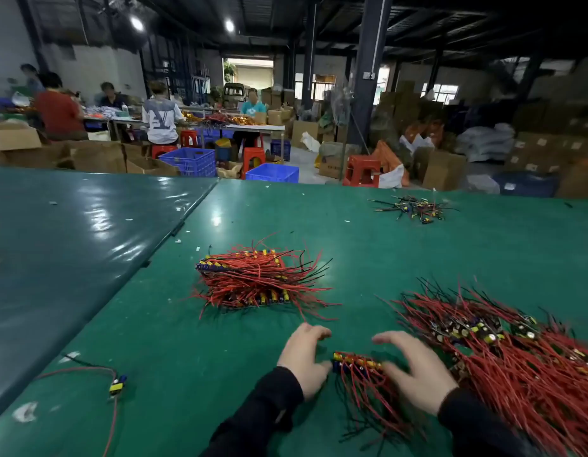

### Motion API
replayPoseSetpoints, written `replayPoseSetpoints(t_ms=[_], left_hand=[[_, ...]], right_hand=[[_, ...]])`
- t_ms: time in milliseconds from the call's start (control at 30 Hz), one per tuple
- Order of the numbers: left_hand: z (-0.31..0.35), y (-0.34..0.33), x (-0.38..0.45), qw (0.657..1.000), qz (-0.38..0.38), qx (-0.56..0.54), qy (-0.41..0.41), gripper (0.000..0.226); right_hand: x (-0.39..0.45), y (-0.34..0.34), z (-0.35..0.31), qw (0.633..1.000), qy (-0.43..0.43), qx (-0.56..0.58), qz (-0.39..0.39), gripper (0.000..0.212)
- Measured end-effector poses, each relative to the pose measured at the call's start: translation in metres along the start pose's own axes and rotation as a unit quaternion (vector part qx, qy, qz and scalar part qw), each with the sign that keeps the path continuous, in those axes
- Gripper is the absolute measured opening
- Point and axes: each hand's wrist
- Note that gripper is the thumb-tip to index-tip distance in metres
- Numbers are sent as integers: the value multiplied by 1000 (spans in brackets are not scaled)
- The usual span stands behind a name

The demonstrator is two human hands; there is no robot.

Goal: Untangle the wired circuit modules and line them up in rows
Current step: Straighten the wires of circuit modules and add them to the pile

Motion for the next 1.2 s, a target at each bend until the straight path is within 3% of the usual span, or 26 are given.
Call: replayPoseSetpoints(t_ms=[67, 167, 300, 400, 500, 633, 800, 867, 1067, 1200], left_hand=[[-1, -4, 13, 997, -45, 67, -16, 48], [-11, -6, 29, 992, -53, 89, -69, 41], [-25, 10, 27, 992, -61, -102, -48, 25], [-37, 29, 22, 961, -111, -252, 1, 26], [-50, 43, 21, 941, -82, -325, 45, 21], [-59, 47, 21, 938, -19, -335, 87, 12], [-59, 47, 19, 942, -5, -328, 78, 15], [-58, 49, 18, 935, -15, -343, 86, 17], [-56, 48, 12, 933, -19, -345, 102, 20], [-53, 47, 12, 928, -16, -358, 105, 23]], right_hand=[[8, -10, 2, 998, -4, -26, -49, 33], [21, -24, 4, 999, -1, -20, -50, 28], [44, -28, -3, 997, 29, 62, -40, 18], [63, -32, -15, 991, 57, 103, -66, 18], [81, -45, -24, 987, 77, 125, -66, 18], [87, -64, -38, 978, 86, 176, -67, 23], [80, -59, -37, 944, 29, 313, -96, 27], [81, -58, -40, 942, 25, 324, -83, 12], [73, -64, -53, 953, 63, 264, -133, 25], [76, -60, -52, 936, 4, 330, -122, 24]])
Point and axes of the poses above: each hand's wrist, its own x-axis towards the middle knuckle, its own y-axis out of the back of the hand, z = x × y, and after that the axes turned 8 degrees about y, right-handed
